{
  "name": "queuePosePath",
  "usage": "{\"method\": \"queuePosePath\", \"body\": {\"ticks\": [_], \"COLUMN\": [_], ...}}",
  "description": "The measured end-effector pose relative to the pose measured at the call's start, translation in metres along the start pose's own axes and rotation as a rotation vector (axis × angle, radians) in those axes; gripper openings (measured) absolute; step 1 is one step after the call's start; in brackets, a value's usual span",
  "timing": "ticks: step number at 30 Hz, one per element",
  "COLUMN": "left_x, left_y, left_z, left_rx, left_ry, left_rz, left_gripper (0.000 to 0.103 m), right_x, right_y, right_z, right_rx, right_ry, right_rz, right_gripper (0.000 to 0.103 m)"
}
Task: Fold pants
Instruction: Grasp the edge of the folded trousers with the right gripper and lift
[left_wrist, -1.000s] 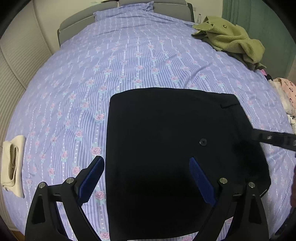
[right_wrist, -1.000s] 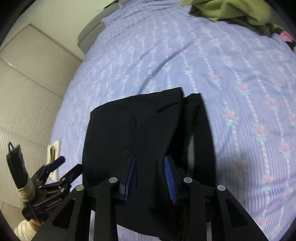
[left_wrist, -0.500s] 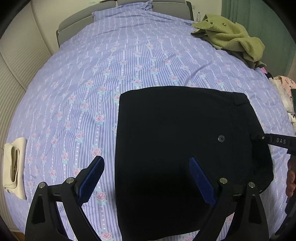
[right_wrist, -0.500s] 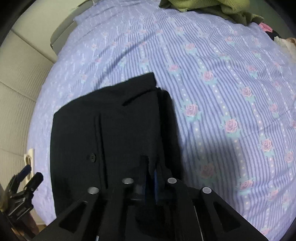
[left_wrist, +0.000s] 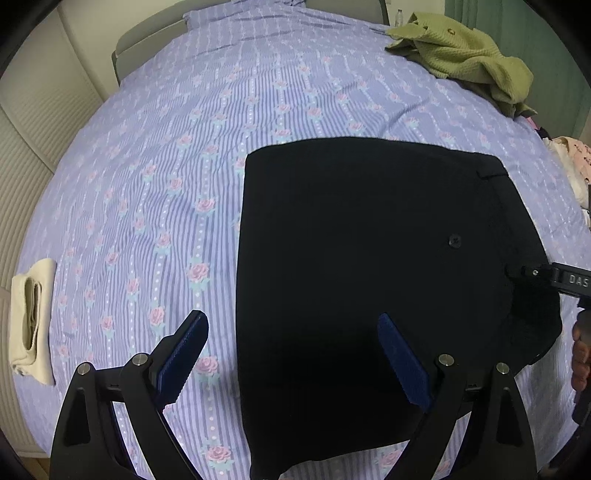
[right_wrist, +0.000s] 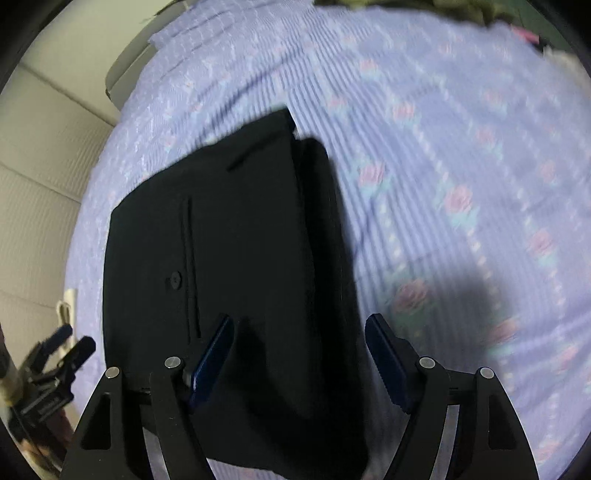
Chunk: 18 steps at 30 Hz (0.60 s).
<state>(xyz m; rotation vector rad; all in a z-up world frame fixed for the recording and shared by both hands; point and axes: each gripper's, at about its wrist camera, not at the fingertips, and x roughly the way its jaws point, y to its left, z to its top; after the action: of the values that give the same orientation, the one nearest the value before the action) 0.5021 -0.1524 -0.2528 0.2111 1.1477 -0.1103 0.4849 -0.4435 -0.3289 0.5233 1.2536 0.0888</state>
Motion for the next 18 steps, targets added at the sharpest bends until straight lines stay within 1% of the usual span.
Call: {"method": "queuePosePath", "body": {"ticks": [2, 4, 5, 6, 7, 10, 13, 15, 17, 18], "left_x": [0.001, 0.003, 0.003, 0.003, 0.004, 0.01, 0.015, 0.015, 0.015, 0.014], "left_y": [0.0, -0.003, -0.005, -0.006, -0.007, -0.007, -0.01, -0.018, -0.022, -0.02], "left_z": [-0.001, -0.002, -0.002, -0.002, -0.001, 0.0, 0.001, 0.002, 0.005, 0.006], "left_rx": [0.004, 0.016, 0.02, 0.024, 0.026, 0.014, 0.031, 0.06, 0.068, 0.061], "left_ry": [0.005, 0.009, 0.01, 0.009, 0.009, 0.025, 0.035, 0.027, 0.025, 0.022], "left_rz": [0.002, 0.002, -0.001, -0.007, -0.015, -0.03, -0.02, -0.023, -0.04, -0.046], "left_gripper": [0.094, 0.094, 0.094, 0.094, 0.094, 0.094, 0.094, 0.094, 0.094, 0.094], "right_x": [0.007, 0.003, 0.003, 0.005, 0.005, 0.012, 0.029, 0.038, 0.033, 0.026], "right_y": [-0.011, -0.02, -0.023, -0.024, -0.022, -0.019, -0.03, -0.034, -0.036, -0.036], "right_z": [-0.003, -0.011, -0.014, -0.017, -0.02, -0.019, 0.0, 0.005, 0.003, 0.001], "right_rx": [0.03, 0.067, 0.084, 0.103, 0.099, 0.042, 0.121, 0.156, 0.19, 0.199], "right_ry": [0.002, -0.001, 0.015, 0.047, 0.063, 0.09, 0.134, 0.158, 0.161, 0.154], "right_rz": [0.024, 0.074, 0.118, 0.18, 0.218, 0.222, 0.298, 0.325, 0.345, 0.376], "right_gripper": [0.075, 0.075, 0.075, 0.075, 0.075, 0.075, 0.074, 0.076, 0.075, 0.072]}}
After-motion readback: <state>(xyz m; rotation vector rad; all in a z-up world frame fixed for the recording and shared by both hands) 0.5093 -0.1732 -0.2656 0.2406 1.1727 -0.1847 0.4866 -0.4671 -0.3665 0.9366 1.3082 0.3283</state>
